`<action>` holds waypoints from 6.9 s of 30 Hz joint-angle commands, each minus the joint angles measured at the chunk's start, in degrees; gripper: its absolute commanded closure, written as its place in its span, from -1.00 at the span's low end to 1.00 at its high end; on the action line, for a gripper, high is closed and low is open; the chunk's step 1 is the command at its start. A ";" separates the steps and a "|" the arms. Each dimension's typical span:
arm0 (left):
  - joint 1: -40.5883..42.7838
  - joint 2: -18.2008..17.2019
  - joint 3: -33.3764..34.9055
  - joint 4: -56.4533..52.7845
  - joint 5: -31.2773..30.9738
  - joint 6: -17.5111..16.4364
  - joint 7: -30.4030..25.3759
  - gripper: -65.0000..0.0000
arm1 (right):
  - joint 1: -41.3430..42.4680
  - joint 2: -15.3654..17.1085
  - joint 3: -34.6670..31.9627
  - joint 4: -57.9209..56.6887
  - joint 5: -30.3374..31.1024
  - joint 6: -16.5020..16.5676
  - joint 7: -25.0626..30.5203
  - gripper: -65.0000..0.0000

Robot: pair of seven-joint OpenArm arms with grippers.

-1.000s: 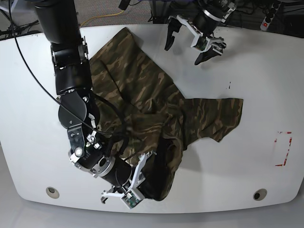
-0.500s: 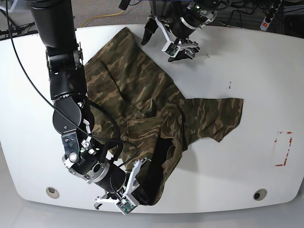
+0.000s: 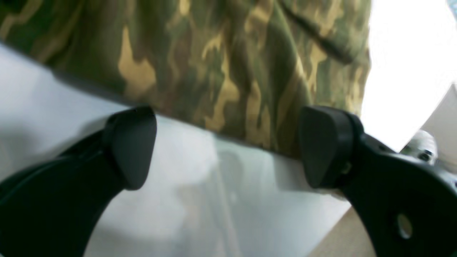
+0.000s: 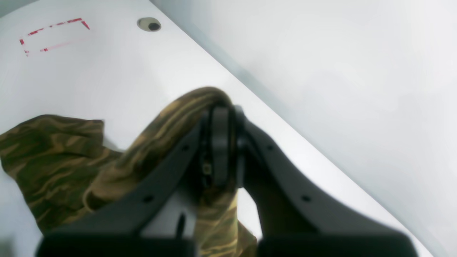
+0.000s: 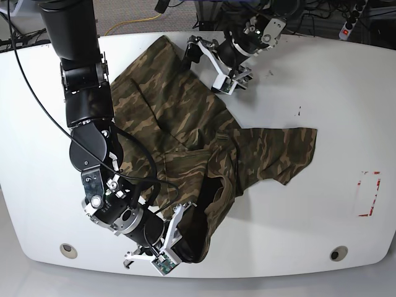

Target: Fold the T-shirt properly

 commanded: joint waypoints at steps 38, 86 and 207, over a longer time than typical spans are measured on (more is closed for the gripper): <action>-7.88 -4.63 -12.29 1.04 -5.51 0.74 8.85 1.00 | 6.94 2.91 7.23 -2.63 0.33 -0.54 1.99 1.00; -2.96 -43.67 -48.42 15.20 -30.12 0.39 11.93 1.00 | 21.18 11.18 18.48 -19.51 4.02 -0.28 -3.02 1.00; 9.97 -4.19 -59.50 12.82 25.00 -36.32 12.11 1.00 | -19.00 -9.22 14.61 -14.76 10.00 12.95 -19.82 -0.04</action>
